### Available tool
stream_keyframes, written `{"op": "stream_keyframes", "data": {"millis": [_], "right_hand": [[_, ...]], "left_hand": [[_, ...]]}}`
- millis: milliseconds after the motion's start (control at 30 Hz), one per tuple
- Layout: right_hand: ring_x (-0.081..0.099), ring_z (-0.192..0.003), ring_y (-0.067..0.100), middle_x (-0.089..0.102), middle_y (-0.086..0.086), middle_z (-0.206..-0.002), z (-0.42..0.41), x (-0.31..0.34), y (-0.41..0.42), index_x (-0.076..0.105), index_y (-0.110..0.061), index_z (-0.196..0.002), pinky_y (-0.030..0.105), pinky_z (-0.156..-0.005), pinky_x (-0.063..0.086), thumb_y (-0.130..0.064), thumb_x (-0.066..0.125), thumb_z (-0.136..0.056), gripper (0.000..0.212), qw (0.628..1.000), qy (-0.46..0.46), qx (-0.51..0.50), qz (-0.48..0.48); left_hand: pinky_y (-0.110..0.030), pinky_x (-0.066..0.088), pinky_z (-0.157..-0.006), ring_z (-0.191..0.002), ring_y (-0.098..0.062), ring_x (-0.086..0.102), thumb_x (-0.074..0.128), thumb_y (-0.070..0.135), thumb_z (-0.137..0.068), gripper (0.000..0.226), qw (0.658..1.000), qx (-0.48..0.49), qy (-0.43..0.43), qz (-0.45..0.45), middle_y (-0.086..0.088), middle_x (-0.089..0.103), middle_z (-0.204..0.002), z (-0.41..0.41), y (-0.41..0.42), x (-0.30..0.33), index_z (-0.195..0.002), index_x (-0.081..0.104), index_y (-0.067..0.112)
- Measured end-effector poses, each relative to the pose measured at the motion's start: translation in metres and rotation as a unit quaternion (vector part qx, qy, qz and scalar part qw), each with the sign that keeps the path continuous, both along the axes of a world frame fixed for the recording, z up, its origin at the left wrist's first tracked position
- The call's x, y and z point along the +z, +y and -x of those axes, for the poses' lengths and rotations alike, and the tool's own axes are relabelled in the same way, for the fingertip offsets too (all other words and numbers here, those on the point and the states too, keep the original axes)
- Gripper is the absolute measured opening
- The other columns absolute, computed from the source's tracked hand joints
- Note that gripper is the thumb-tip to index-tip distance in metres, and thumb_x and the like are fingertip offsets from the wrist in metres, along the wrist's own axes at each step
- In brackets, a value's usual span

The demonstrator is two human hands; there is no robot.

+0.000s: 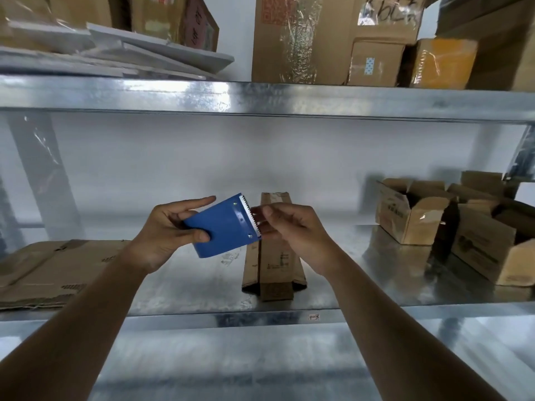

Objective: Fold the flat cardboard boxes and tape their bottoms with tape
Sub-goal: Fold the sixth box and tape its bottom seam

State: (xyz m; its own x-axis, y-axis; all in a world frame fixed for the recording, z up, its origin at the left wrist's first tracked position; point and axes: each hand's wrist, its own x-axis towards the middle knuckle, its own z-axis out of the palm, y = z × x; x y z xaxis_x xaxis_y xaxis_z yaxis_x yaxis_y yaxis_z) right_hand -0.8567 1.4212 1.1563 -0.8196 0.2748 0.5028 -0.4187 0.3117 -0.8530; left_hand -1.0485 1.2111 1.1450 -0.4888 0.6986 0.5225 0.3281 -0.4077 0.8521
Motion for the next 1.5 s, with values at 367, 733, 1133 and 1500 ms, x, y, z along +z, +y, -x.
{"op": "stream_keyframes", "data": {"millis": [367,733,1133,1500], "right_hand": [[0.073,-0.109,0.021,0.078,0.005,-0.113,0.004,-0.003,0.004,0.075,-0.012,-0.119,0.032,-0.094,0.059,-0.002,0.077,-0.088,0.033,0.998,0.012,0.049,-0.025],[0.072,-0.106,0.028,0.077,0.011,-0.111,0.015,-0.001,-0.001,0.077,0.000,-0.113,0.029,-0.092,0.057,0.005,0.078,-0.085,0.028,0.997,0.003,0.063,-0.039],[0.076,-0.097,0.023,0.078,0.009,-0.095,0.020,-0.002,-0.008,0.077,-0.003,-0.107,0.040,-0.089,0.063,-0.003,0.061,-0.101,0.017,0.997,-0.067,-0.002,0.024],[0.076,-0.092,0.022,0.070,0.018,-0.101,0.017,0.006,-0.016,0.060,-0.023,-0.142,0.048,-0.076,0.065,0.002,0.046,-0.106,0.046,0.999,-0.029,-0.034,0.018]], "left_hand": [[-0.031,0.061,-0.086,-0.107,-0.021,0.073,0.106,0.043,-0.039,0.071,1.000,0.030,-0.003,-0.001,-0.006,0.079,-0.112,-0.002,-0.003,-0.011,-0.106,0.083,0.030],[-0.057,0.052,-0.101,-0.120,-0.043,0.065,0.106,0.038,-0.042,0.075,1.000,0.023,-0.007,0.010,-0.019,0.074,-0.120,0.010,-0.013,-0.016,-0.111,0.082,0.021],[-0.030,0.060,-0.084,-0.109,-0.021,0.072,0.106,0.040,-0.040,0.072,0.999,0.022,-0.002,0.035,-0.009,0.078,-0.114,0.012,-0.014,-0.014,-0.106,0.084,0.025],[-0.029,0.060,-0.085,-0.110,-0.019,0.072,0.105,0.044,-0.042,0.073,0.999,0.020,0.010,0.043,-0.009,0.077,-0.116,0.010,-0.013,-0.004,-0.109,0.083,0.027]]}}
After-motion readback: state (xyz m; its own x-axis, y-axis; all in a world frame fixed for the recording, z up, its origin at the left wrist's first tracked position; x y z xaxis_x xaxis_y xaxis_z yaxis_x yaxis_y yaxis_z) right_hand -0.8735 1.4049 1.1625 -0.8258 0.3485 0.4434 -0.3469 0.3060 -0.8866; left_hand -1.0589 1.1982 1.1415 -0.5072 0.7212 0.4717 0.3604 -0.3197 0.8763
